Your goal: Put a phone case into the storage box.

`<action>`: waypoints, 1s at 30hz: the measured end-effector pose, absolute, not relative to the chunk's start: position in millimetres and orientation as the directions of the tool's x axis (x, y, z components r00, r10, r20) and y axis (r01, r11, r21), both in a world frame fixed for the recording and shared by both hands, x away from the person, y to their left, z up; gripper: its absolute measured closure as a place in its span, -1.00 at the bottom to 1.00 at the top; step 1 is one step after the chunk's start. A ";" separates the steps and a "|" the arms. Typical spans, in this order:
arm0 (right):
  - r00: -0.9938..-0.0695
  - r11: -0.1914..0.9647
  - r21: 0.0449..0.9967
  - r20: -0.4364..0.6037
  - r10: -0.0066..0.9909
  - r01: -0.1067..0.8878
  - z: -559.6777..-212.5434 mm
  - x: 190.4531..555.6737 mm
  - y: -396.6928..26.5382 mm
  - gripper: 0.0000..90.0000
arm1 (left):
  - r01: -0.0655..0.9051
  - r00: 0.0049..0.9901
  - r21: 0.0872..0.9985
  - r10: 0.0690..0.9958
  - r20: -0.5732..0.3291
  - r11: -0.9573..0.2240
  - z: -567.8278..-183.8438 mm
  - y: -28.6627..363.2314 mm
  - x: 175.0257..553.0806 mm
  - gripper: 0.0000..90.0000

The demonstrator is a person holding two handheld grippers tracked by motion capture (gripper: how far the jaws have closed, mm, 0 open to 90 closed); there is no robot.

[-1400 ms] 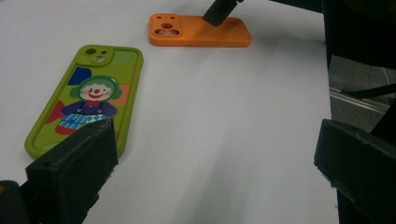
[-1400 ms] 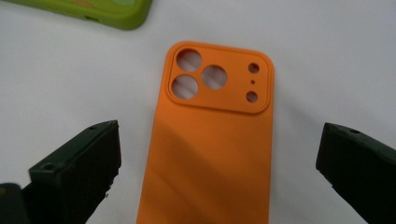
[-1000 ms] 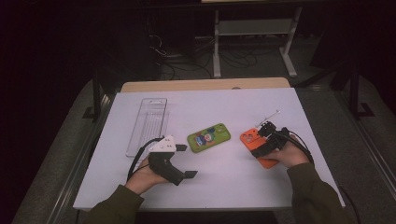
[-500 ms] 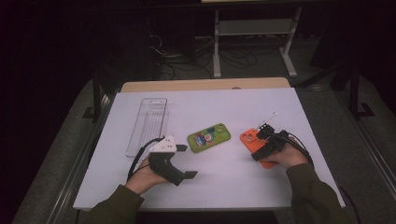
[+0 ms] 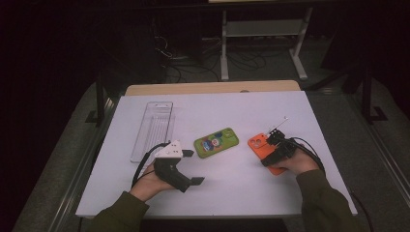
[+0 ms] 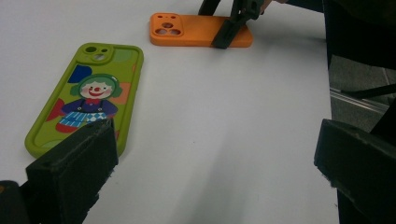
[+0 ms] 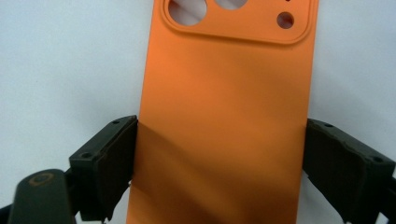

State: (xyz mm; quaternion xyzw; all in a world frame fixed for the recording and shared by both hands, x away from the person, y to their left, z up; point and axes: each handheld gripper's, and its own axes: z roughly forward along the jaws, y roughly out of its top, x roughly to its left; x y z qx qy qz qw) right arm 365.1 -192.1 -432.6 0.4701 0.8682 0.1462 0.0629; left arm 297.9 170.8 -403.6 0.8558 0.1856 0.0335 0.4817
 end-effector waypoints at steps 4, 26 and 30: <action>-0.547 0.512 0.315 0.027 0.837 0.799 -432.8 364.5 -191.8 -0.72 | 0.287 0.929 0.837 0.350 -0.124 -0.466 -403.9 170.6 298.2 -1.00; -0.543 0.494 0.340 0.061 0.837 0.800 -415.0 364.6 -201.1 -0.66 | 0.288 0.929 0.835 0.348 -0.125 -0.469 -402.7 171.4 300.8 -1.00; -0.576 0.527 0.352 0.046 0.816 0.774 -408.4 367.8 -202.1 -0.66 | 0.289 0.930 0.832 0.344 -0.128 -0.474 -401.9 171.7 305.8 -1.00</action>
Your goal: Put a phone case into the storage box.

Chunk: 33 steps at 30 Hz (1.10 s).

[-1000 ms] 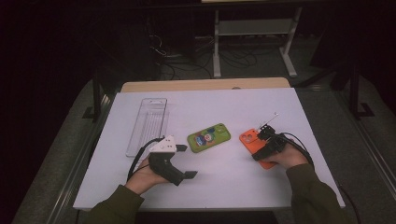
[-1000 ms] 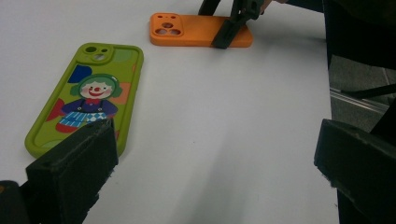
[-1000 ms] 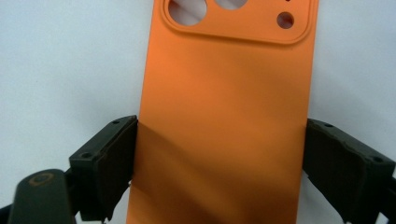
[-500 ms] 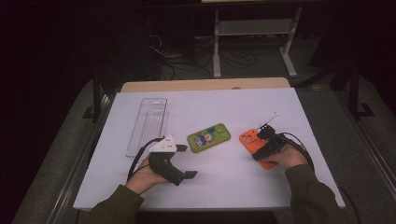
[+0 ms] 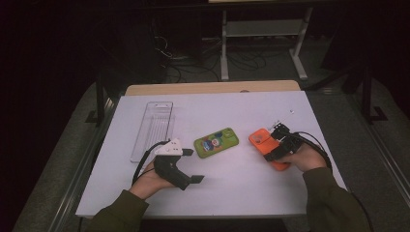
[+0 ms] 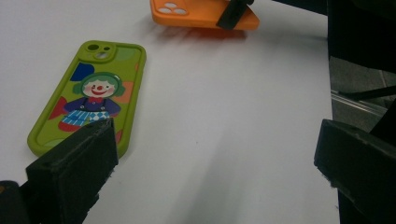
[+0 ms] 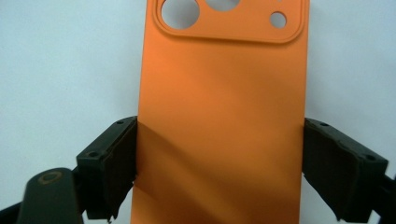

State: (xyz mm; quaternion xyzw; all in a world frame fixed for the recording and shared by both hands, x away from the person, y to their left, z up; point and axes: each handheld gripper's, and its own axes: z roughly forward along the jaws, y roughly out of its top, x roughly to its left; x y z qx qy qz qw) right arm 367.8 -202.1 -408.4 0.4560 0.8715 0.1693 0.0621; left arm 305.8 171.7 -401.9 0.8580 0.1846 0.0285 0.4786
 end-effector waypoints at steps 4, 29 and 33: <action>-0.607 0.558 0.357 0.031 0.794 0.749 -403.0 376.0 -201.2 -0.66 | 0.301 0.928 0.825 0.346 -0.138 -0.478 -396.9 170.5 308.6 -1.00; -0.735 0.663 0.403 0.038 0.677 0.631 -357.1 395.1 -182.3 -0.66 | 0.221 0.959 0.816 0.273 -0.081 -0.535 -362.9 140.2 343.4 -1.00; -0.766 0.690 0.401 0.046 0.641 0.602 -360.8 393.0 -175.3 -0.66 | 0.200 0.966 0.803 0.250 -0.067 -0.561 -363.4 139.5 344.8 -1.00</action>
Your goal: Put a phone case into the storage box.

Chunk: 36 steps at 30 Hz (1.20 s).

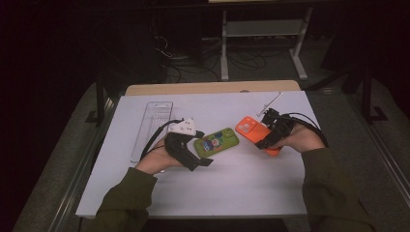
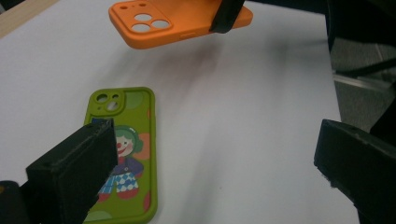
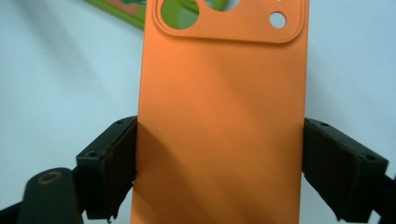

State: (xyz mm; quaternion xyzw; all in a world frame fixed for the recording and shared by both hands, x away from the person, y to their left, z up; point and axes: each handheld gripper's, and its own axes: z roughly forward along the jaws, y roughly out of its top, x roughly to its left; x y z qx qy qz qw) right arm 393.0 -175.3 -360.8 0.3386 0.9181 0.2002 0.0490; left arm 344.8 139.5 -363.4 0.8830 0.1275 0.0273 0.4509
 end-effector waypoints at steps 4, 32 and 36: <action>-0.808 0.733 0.394 0.046 0.587 0.555 -366.0 388.2 -165.0 -0.66 | 0.187 0.970 0.794 0.236 -0.056 -0.579 -362.8 140.6 346.2 -1.00; -0.976 0.895 0.397 0.015 0.217 0.205 -378.0 349.3 -99.6 -0.66 | 0.130 0.988 0.774 0.151 -0.045 -0.620 -367.2 133.6 339.5 -1.00; -0.986 0.904 0.399 0.005 0.168 0.156 -378.1 343.7 -88.7 -0.66 | 0.125 0.990 0.773 0.131 -0.054 -0.622 -368.9 130.0 336.6 -1.00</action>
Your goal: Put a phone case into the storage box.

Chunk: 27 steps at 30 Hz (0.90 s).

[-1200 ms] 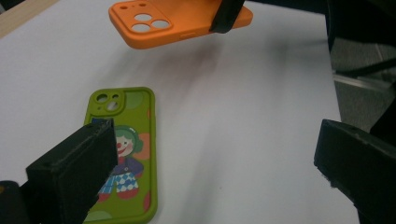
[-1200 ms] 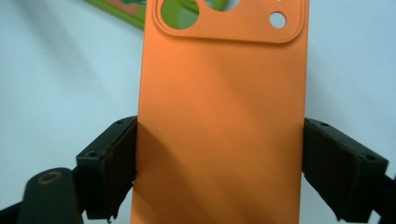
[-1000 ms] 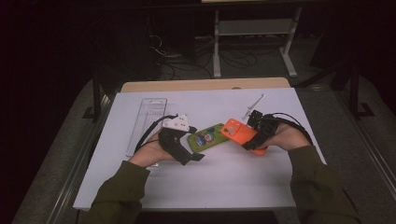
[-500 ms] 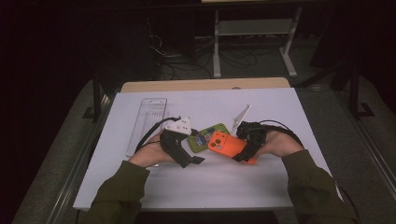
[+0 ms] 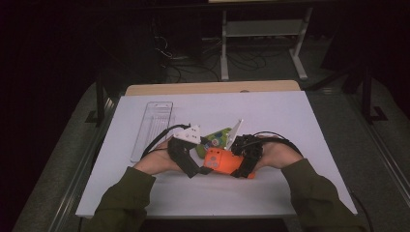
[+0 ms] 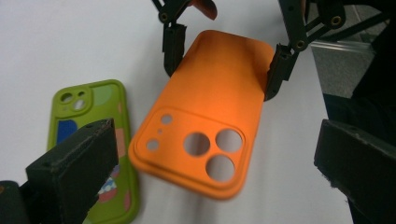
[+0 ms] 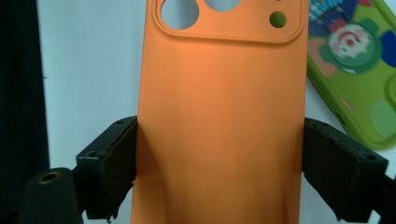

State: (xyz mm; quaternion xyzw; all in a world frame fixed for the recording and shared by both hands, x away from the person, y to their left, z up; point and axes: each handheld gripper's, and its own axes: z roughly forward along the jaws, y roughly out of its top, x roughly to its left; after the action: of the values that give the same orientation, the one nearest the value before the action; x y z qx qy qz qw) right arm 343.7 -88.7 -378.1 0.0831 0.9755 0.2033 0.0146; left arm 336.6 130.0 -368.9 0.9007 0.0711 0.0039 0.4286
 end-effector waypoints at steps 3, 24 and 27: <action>-0.989 0.906 0.400 0.005 0.148 0.138 -378.0 341.1 -84.9 -0.66 | 0.110 0.992 0.762 0.113 -0.048 -0.639 -370.9 127.1 334.9 -1.00; -1.000 0.894 0.448 -0.022 0.016 0.004 -370.6 325.0 -66.5 -0.66 | 0.003 0.999 0.666 -0.027 -0.034 -0.746 -389.7 106.7 325.8 -1.00; -1.000 0.893 0.450 -0.023 0.006 -0.004 -369.6 323.7 -66.9 -0.66 | 0.034 0.998 0.668 -0.011 -0.063 -0.744 -391.6 104.2 323.2 -0.99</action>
State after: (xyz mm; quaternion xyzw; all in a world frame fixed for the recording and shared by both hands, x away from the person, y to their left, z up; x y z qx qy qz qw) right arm 323.7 -66.9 -369.6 0.0005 0.9728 0.2313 0.0117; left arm 323.2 104.2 -391.6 0.9332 0.0062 -0.0313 0.3578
